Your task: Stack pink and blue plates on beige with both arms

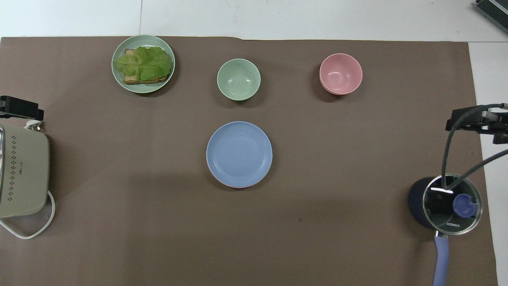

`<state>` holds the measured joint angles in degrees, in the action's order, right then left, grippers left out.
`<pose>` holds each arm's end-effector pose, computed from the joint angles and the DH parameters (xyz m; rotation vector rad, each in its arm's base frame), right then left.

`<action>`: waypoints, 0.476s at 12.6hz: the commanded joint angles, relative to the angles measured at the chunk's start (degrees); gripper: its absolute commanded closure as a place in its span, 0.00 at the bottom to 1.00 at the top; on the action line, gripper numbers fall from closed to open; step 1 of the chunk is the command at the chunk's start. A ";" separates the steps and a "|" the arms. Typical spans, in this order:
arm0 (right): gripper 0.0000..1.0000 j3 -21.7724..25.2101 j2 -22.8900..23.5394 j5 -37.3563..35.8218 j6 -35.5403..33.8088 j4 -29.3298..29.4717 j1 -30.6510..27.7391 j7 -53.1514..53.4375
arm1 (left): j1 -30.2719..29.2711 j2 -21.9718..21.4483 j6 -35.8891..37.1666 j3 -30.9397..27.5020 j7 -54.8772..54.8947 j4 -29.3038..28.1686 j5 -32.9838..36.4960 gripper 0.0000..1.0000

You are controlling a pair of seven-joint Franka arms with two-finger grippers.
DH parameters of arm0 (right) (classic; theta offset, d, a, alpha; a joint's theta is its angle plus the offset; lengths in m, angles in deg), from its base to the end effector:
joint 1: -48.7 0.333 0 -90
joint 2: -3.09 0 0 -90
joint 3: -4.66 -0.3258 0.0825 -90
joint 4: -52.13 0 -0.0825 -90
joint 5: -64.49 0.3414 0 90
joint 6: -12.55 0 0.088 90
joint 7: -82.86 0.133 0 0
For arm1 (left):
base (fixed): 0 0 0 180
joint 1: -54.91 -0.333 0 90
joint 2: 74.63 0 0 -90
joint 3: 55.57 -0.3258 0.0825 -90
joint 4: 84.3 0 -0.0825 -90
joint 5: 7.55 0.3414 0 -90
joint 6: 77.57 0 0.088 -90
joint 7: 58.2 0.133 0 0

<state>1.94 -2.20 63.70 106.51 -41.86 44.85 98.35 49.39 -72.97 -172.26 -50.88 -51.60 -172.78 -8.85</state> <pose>0.4913 -0.0102 0.6308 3.0988 -0.4521 0.1461 0.5317 0.0055 0.6124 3.1153 -0.1553 0.1263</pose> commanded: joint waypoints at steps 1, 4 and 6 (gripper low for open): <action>0.00 -0.62 -1.39 -0.09 -0.80 -1.29 -0.54 -2.73 | 0.08 -0.35 0.65 -0.03 -0.19 -0.20 1.03 0.00; 0.00 -0.53 -1.21 -0.09 -2.73 -1.02 -0.72 -4.06 | 0.08 -0.35 0.65 -0.03 -0.19 -0.20 1.03 0.00; 0.00 -0.53 -1.30 -0.01 -2.65 -1.20 -0.81 -4.06 | 0.08 -0.34 0.65 -0.03 -0.19 -0.20 1.03 0.00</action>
<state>1.71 -2.32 63.70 104.48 -41.98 44.84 95.84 49.39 -72.97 -172.26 -50.88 -51.60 -172.79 -8.85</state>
